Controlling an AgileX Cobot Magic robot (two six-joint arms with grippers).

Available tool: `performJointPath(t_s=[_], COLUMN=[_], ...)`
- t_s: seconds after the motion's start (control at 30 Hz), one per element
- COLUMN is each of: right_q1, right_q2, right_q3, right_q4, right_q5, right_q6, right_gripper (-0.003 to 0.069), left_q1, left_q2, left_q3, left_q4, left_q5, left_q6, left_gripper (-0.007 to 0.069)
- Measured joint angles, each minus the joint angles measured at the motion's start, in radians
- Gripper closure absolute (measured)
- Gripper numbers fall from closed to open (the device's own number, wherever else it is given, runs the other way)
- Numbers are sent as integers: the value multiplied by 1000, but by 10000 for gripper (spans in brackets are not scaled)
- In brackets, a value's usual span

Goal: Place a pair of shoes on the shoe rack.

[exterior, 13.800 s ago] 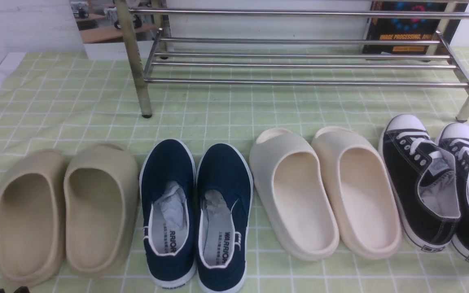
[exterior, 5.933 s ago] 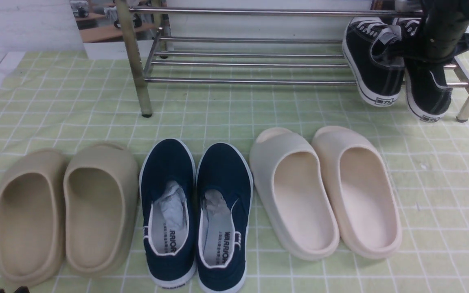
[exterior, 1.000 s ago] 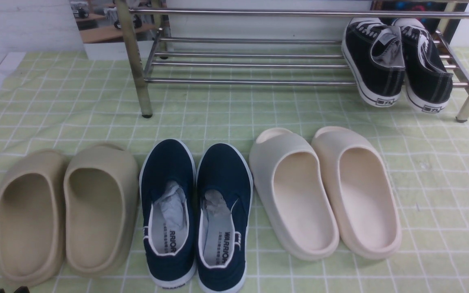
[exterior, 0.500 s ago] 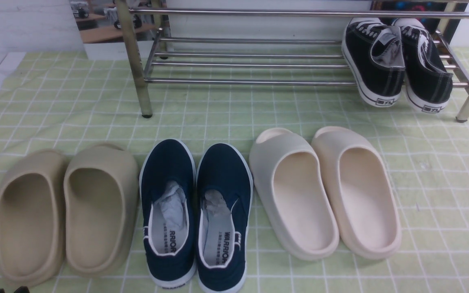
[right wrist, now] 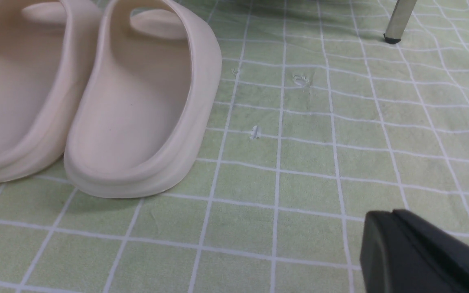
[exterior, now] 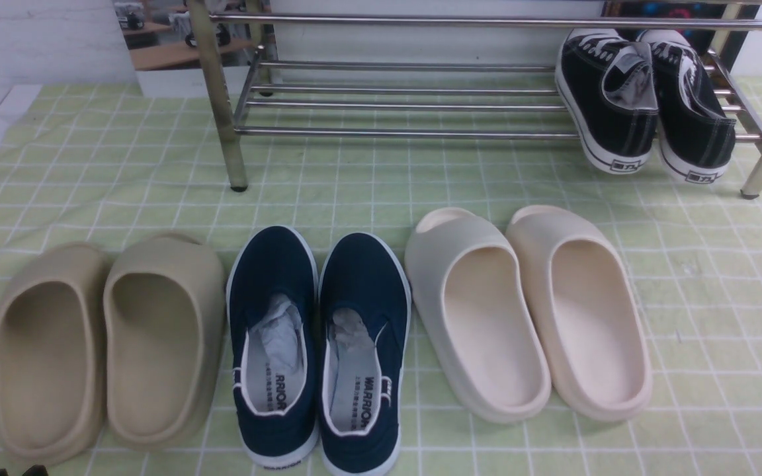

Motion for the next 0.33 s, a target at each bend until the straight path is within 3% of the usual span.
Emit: performJointPath(t_s=[0.33], right_q1=[0], right_q2=[0], right_q3=[0], right_q4=[0], right_q5=[0], right_q6=[0], right_gripper=[635], left_q1=[0], left_q2=[0], left_q3=[0], left_q4=[0], left_q5=[0], left_q6=[0], left_gripper=[386])
